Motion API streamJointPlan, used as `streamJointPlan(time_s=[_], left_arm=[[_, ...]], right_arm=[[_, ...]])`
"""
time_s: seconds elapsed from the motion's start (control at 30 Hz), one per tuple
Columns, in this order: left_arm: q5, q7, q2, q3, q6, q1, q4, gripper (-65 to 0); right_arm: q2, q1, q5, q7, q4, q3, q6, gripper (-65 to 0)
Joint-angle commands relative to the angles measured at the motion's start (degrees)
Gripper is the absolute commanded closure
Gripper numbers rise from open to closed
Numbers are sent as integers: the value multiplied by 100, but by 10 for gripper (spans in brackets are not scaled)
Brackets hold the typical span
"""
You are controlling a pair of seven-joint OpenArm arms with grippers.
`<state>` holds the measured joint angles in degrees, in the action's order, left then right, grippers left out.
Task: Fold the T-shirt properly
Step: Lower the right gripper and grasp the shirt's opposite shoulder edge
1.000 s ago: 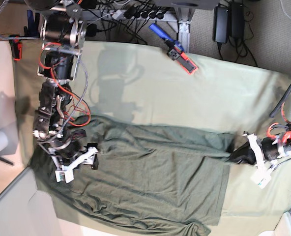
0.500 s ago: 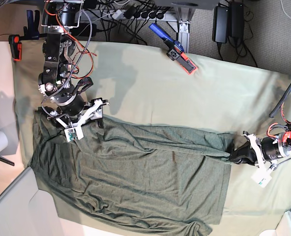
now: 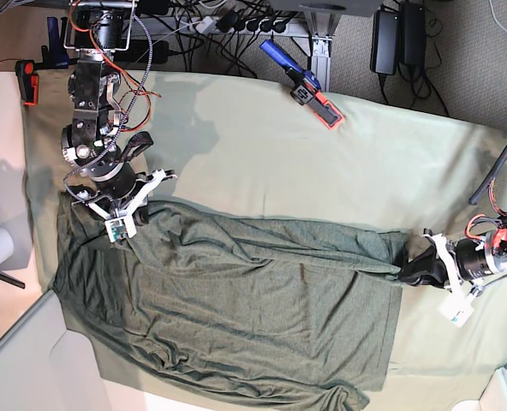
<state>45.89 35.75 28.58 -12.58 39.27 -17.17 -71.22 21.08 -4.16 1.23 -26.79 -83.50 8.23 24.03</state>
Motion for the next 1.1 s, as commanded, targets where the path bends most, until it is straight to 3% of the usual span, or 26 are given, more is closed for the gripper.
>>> streamJointPlan(time_s=[0.0, 0.37, 0.4, 0.53, 0.6, 0.93, 1.0, 1.07], left_arm=[[105, -118, 81, 37, 73, -153, -81, 0], [105, -118, 79, 37, 73, -153, -81, 0], [105, -118, 81, 37, 73, -153, -81, 0], [103, -116, 81, 37, 73, -151, -81, 0], [103, -101, 81, 37, 73, -151, -81, 0], [103, -101, 81, 37, 73, -151, -81, 0], [101, -98, 81, 37, 73, -153, -81, 0], [101, -96, 79, 37, 73, -153, -81, 0]], right_arm=[[81, -120, 22, 153, -79, 26, 9, 0], [83, -120, -164, 162, -79, 26, -7, 0], [83, -120, -164, 186, -79, 26, -7, -29], [81, -120, -105, 295, -79, 26, -4, -303], [81, -122, -105, 378, -79, 26, -4, -348], [90, -337, -391, 688, 680, -13, -4, -344], [96, -420, -391, 691, 820, -79, -4, -278], [96, -450, -382, 688, 817, -144, -4, -164]])
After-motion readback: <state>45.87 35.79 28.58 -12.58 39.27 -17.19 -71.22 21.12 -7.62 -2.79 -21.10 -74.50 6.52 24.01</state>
